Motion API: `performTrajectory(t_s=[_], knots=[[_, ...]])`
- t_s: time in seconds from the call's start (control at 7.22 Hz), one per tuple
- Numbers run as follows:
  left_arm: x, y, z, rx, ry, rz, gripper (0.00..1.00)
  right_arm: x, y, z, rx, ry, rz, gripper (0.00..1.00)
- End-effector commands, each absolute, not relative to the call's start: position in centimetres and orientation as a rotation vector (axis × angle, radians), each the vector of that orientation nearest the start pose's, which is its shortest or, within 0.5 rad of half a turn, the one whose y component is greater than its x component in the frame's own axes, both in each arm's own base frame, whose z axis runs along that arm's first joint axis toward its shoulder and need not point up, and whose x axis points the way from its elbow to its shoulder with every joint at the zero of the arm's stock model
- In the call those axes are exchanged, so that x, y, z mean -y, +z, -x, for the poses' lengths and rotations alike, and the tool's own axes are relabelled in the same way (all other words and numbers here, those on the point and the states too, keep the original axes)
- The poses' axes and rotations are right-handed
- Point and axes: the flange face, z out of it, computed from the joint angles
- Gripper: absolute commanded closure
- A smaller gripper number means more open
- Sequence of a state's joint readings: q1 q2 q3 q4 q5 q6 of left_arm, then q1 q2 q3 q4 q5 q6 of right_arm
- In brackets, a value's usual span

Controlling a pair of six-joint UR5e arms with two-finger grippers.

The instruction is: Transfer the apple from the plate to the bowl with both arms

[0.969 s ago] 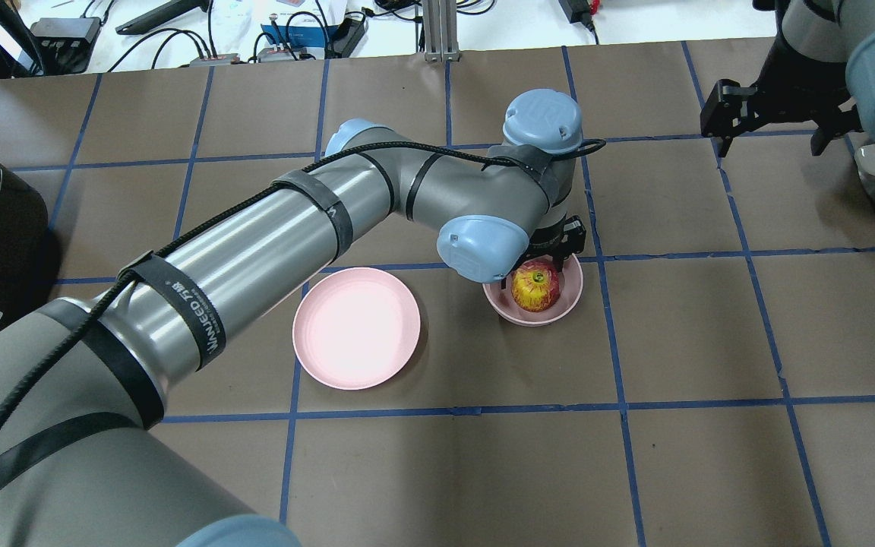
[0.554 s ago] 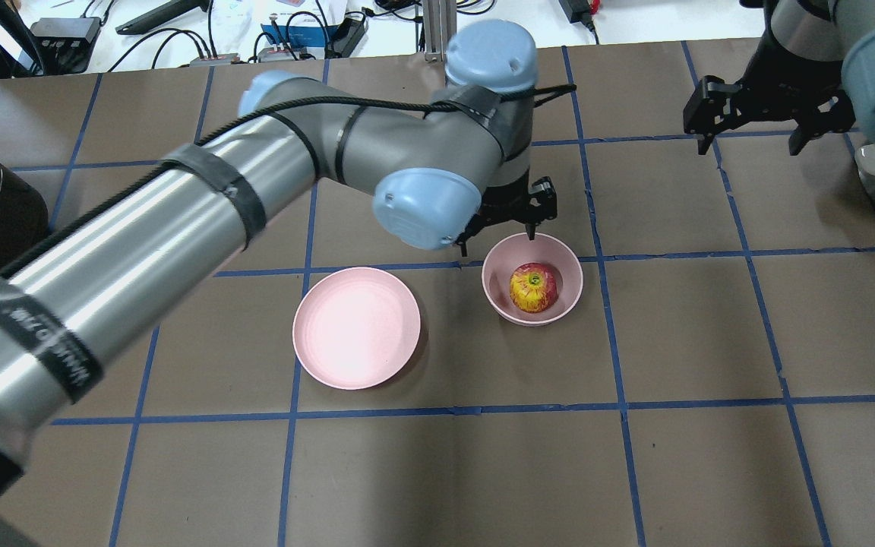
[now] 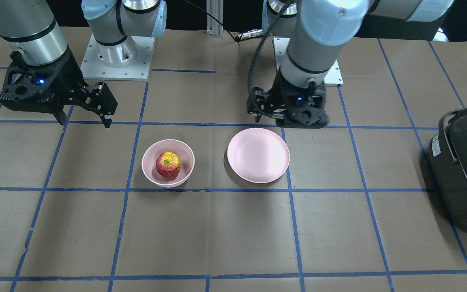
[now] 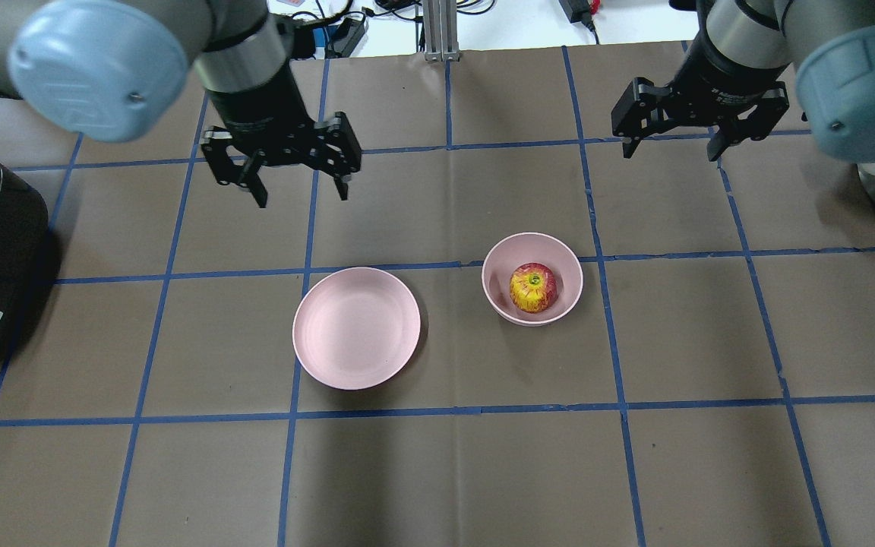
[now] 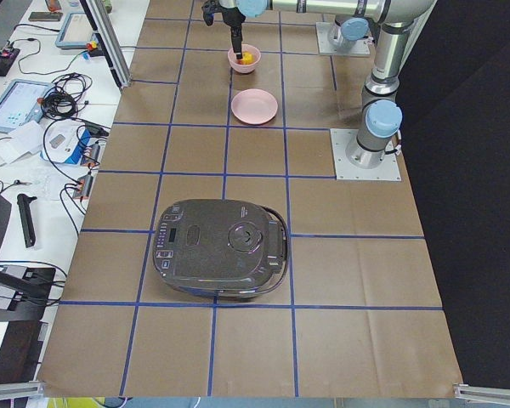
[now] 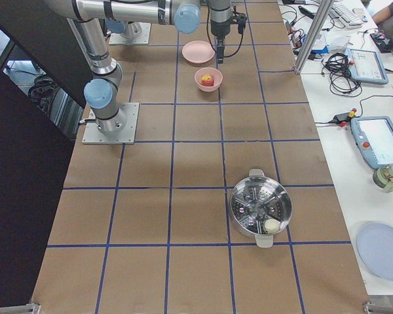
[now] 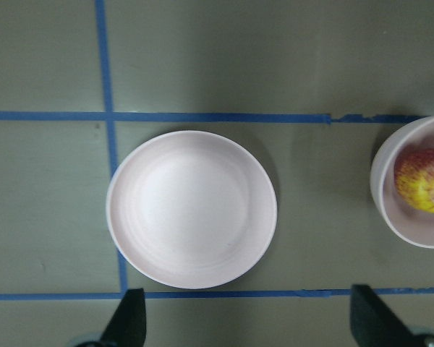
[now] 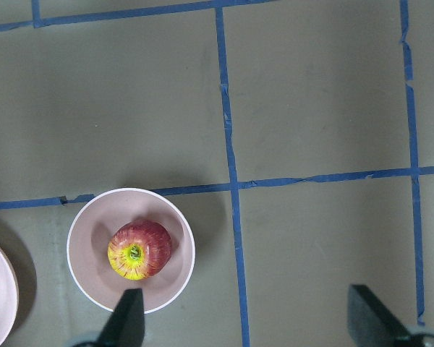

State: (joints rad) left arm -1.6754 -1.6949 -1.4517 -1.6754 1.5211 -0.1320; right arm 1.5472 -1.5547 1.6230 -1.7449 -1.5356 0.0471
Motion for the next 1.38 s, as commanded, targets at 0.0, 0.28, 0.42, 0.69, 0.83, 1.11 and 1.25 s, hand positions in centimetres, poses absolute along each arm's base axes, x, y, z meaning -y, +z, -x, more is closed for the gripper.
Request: performTrajectory(t_s=[0.0,0.28,0.42,0.69,0.83,1.11,1.25], knots=[[49.2,50.5,15.7,-3.131,0.105,0.072,0.0,51.0,47.2,-13.1,-3.097,-0.163,-0.092,0.0],[50.8,49.9,15.3,-3.138,0.017,0.019,0.0,51.0,47.2,-13.1,-3.098,-0.161,-0.102,0.0],[51.6,50.3,15.2,-3.139,-0.043,0.022,0.0,51.0,47.2,-13.1,-3.097,-0.163,-0.102,0.0],[52.4,50.1,15.3,-3.141,-0.036,0.041,0.0,50.9,47.4,-13.1,-3.098,-0.17,-0.102,0.0],[52.2,50.2,15.3,-3.138,-0.027,0.039,0.0,50.9,47.5,-13.1,-3.098,-0.172,-0.102,0.0],[52.1,50.2,15.4,-3.139,-0.022,0.036,0.0,51.0,47.3,-13.1,-3.098,-0.165,-0.102,0.0],[52.1,50.0,15.5,-3.14,-0.017,0.034,0.0,51.0,47.3,-13.1,-3.098,-0.165,-0.102,0.0]])
